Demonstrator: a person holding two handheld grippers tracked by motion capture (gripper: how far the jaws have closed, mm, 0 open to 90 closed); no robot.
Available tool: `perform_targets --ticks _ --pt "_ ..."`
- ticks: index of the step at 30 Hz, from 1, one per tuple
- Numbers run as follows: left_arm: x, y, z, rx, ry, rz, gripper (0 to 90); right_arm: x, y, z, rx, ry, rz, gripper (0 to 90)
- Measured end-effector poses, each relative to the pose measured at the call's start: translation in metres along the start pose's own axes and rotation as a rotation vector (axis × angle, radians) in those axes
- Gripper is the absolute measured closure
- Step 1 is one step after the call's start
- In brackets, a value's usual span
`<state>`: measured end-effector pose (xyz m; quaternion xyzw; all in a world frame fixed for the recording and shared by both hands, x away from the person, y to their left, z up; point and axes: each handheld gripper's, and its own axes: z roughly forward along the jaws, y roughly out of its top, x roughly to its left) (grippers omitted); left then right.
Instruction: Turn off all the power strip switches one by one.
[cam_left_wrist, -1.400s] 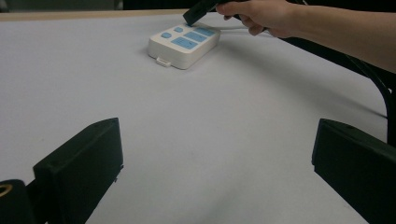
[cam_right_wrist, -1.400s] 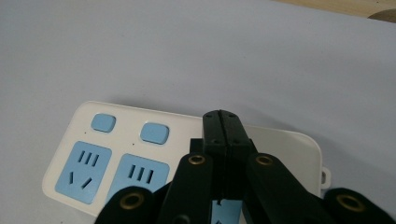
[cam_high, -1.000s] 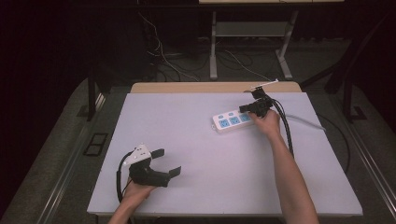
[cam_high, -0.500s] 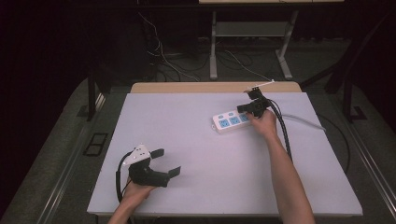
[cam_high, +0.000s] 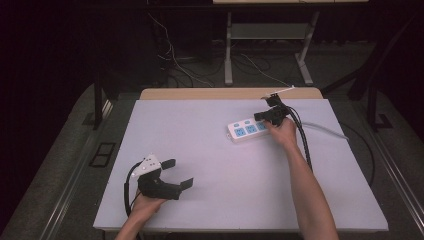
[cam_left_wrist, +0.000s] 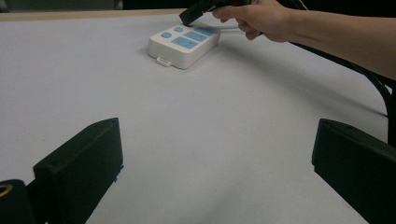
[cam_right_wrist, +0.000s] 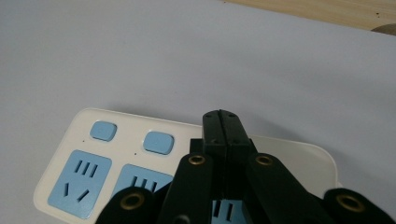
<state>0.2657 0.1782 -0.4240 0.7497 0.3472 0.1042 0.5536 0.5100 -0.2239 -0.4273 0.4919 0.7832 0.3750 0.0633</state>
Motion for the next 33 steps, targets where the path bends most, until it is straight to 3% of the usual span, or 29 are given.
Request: perform_targets --ticks 8,16,21,22,23,26,31,33 --pt "0.0 0.001 -0.001 -0.007 -0.003 -0.002 0.2 0.006 0.003 -0.008 0.007 -0.019 -0.019 90.0" --pt "-0.001 0.001 0.0 -0.003 -0.006 -0.002 0.2 0.011 0.005 -0.038 -0.021 -0.016 -0.05 90.0" --pt "-0.002 0.001 0.001 -0.002 -0.006 -0.002 0.2 0.013 0.003 -0.061 -0.054 0.004 -0.043 89.0" --pt "-0.002 0.001 0.001 -0.003 -0.006 -0.001 0.3 0.013 0.0 -0.069 -0.071 0.017 -0.036 80.2" --pt "-0.003 0.001 0.001 -0.003 -0.007 0.0 0.3 0.013 0.0 -0.069 -0.071 0.017 -0.036 80.2" --pt "-0.003 0.001 0.002 -0.001 -0.008 -0.002 0.3 0.015 -0.006 -0.08 -0.075 0.033 -0.006 63.1" --pt "-0.004 0.001 0.002 0.001 -0.012 -0.002 0.4 0.021 -0.022 -0.098 -0.1 0.034 -0.004 38.5" --pt "-0.004 0.001 0.002 0.002 -0.012 0.001 0.4 0.025 -0.03 -0.104 -0.101 0.027 -0.007 22.8"
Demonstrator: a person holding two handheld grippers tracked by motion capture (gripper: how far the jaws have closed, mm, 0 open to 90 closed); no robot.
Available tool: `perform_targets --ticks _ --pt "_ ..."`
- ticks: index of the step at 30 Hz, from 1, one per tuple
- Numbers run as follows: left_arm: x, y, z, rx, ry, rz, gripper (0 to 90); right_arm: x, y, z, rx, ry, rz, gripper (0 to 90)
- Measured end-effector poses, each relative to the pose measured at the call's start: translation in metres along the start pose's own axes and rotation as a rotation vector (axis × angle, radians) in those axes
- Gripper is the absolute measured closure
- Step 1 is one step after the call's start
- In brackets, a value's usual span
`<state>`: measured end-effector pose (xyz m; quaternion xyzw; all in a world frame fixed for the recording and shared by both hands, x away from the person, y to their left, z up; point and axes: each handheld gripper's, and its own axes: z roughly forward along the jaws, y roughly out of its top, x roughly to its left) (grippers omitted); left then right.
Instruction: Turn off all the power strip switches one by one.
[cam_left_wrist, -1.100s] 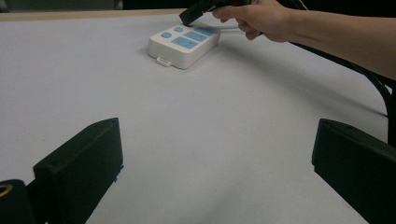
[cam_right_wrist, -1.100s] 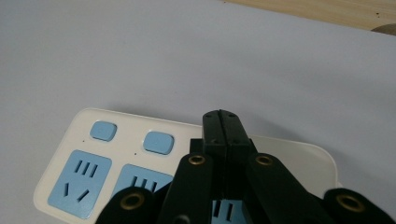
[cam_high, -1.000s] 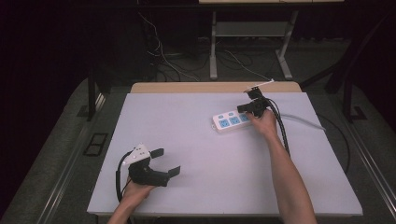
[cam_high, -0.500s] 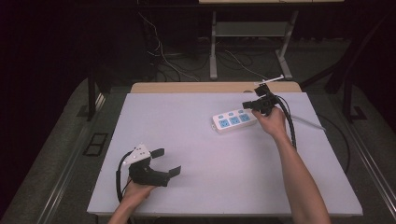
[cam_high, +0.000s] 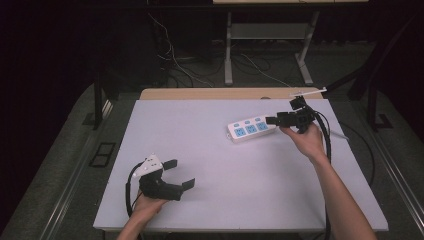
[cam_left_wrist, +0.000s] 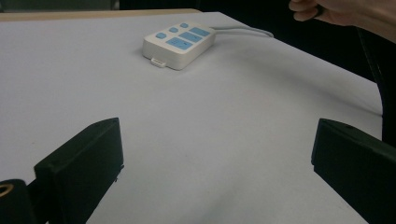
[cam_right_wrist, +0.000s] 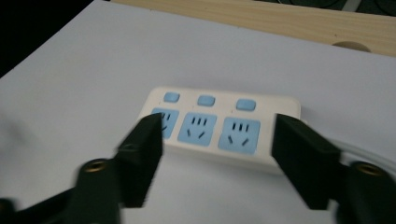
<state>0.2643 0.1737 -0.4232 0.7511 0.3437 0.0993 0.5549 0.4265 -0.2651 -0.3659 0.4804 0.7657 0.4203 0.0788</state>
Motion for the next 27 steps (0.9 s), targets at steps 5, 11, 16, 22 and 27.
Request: perform_targets --ticks 5,11,16,22,27 --pt "-0.001 0.0 0.0 0.002 0.0 -0.003 0.4 0.015 -0.025 -0.02 -0.04 -0.023 -0.025 0.2" --pt "-0.002 0.0 0.0 0.004 -0.002 -0.008 0.4 0.027 -0.059 -0.043 -0.069 0.025 -0.034 0.3" --pt "-0.003 0.0 0.0 0.006 -0.002 -0.013 0.4 0.034 -0.087 -0.056 -0.093 0.052 -0.027 0.3" --pt "-0.002 -0.001 0.0 0.023 0.0 -0.015 0.1 0.04 -0.12 -0.065 -0.096 0.069 -0.027 0.3" --pt "-0.002 -0.001 0.001 0.03 -0.002 -0.014 0.1 0.045 -0.147 -0.069 -0.075 0.075 -0.013 0.3"
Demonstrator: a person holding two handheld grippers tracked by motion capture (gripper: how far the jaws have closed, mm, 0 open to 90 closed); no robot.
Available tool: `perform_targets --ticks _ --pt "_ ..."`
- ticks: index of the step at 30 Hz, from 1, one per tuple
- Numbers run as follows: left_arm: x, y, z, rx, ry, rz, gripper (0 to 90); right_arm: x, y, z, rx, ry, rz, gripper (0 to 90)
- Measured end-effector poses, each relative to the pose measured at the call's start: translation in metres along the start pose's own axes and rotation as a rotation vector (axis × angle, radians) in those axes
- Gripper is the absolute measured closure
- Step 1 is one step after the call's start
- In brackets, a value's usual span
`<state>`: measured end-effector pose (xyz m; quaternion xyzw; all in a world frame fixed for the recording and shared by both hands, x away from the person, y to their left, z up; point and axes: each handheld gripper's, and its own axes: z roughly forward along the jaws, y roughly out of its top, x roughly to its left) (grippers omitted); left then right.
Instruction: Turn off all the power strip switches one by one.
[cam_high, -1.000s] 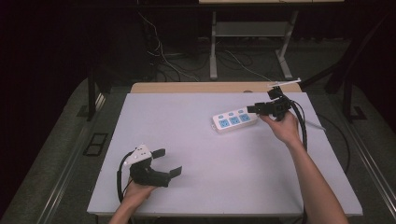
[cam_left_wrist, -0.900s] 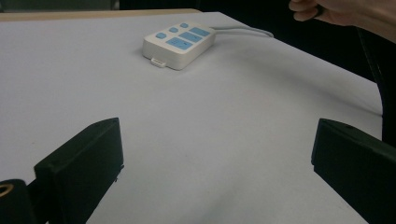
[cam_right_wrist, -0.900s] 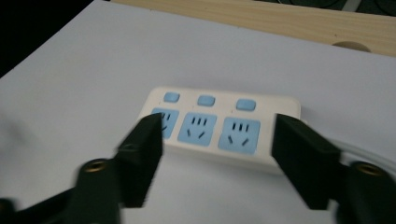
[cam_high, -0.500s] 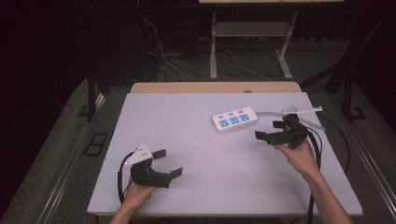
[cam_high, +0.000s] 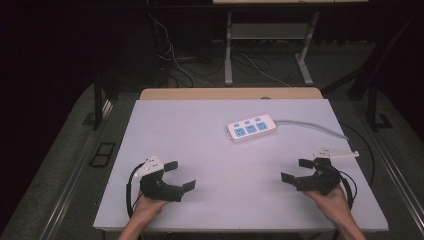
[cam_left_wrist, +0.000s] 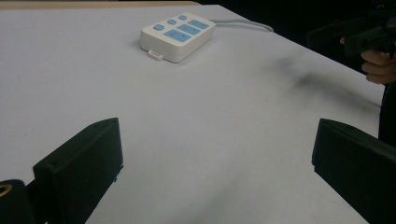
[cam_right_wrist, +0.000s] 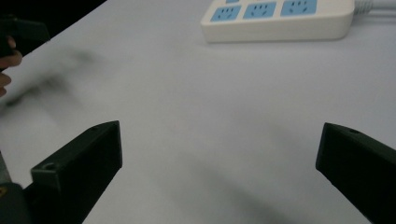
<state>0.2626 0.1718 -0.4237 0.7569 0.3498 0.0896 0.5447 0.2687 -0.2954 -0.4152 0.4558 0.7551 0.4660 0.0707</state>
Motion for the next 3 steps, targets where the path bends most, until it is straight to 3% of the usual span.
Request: perform_targets --ticks 3 --pt "0.0 0.0002 0.0008 0.002 -0.001 -0.001 0.1 0.0019 -0.0079 -0.0019 0.004 -0.001 -0.006 0.3"
